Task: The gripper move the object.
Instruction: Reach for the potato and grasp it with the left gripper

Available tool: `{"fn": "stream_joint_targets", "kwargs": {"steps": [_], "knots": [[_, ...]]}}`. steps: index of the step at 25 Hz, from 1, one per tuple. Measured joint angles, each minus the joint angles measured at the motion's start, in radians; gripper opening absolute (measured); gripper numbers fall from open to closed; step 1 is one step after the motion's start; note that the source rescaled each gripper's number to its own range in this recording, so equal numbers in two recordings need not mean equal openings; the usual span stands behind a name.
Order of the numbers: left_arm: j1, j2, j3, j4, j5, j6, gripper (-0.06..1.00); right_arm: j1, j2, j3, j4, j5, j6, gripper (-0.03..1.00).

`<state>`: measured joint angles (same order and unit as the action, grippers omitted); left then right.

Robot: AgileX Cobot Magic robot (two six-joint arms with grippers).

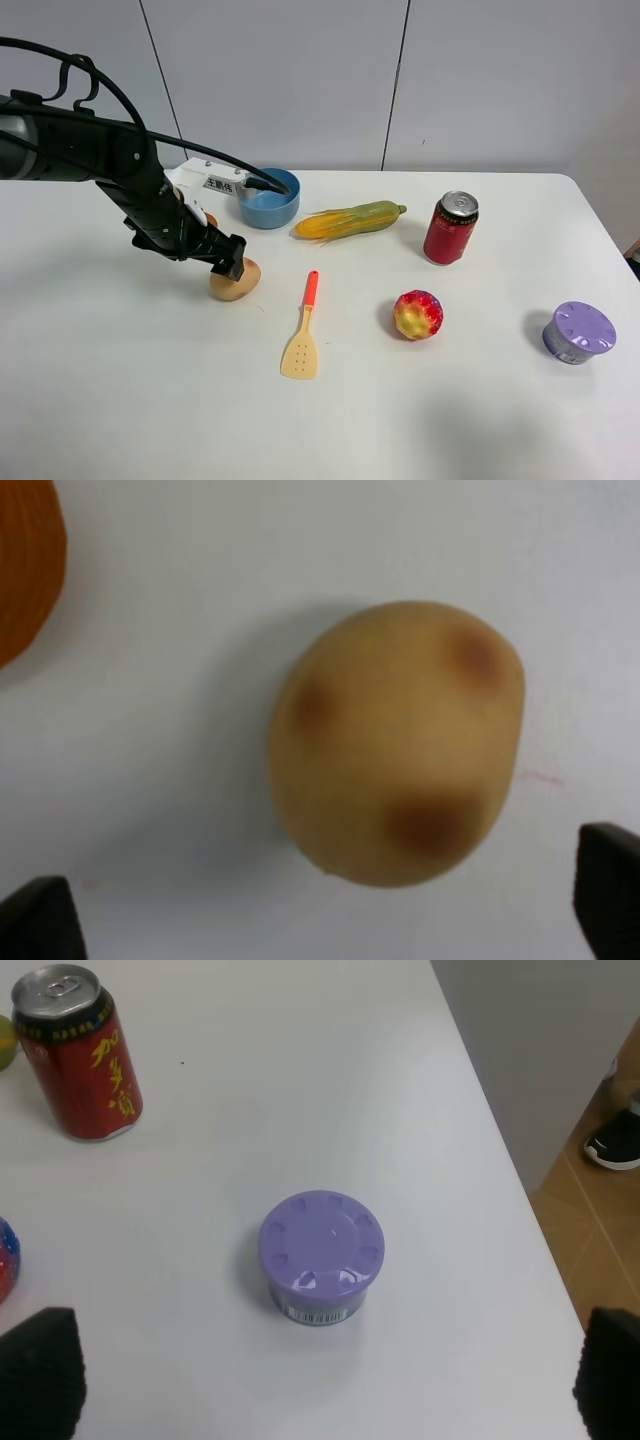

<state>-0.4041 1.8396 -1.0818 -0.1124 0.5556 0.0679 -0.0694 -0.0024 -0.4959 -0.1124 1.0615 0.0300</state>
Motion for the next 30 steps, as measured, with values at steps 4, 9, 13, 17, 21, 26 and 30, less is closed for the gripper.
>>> {"fn": "stream_joint_targets", "kwargs": {"steps": [4, 9, 13, 17, 21, 26, 30], "knots": [[-0.002, 0.027, -0.001, -0.011, -0.022, 0.000, 1.00, 0.000, 0.000, 0.000, 0.000, 0.000, 0.000, 1.00], [-0.033, 0.060, -0.050, -0.019, -0.007, 0.000, 1.00, 0.000, 0.000, 0.000, 0.000, 0.000, 0.000, 1.00], [-0.053, 0.079, -0.098, -0.026, 0.000, 0.000, 1.00, 0.000, 0.000, 0.000, 0.000, 0.000, 0.000, 1.00], [-0.055, 0.120, -0.106, -0.026, 0.014, 0.000, 1.00, 0.000, 0.000, 0.000, 0.000, 0.000, 0.000, 1.00], [-0.055, 0.151, -0.106, -0.022, 0.023, 0.000, 1.00, 0.000, 0.000, 0.000, 0.000, 0.000, 0.000, 1.00], [-0.055, 0.154, -0.106, -0.011, -0.011, 0.000, 1.00, 0.000, 0.000, 0.000, 0.000, 0.000, 0.000, 1.00], [-0.054, 0.159, -0.106, -0.011, -0.040, 0.007, 1.00, 0.000, 0.000, 0.000, 0.000, 0.000, 0.000, 1.00]]}}
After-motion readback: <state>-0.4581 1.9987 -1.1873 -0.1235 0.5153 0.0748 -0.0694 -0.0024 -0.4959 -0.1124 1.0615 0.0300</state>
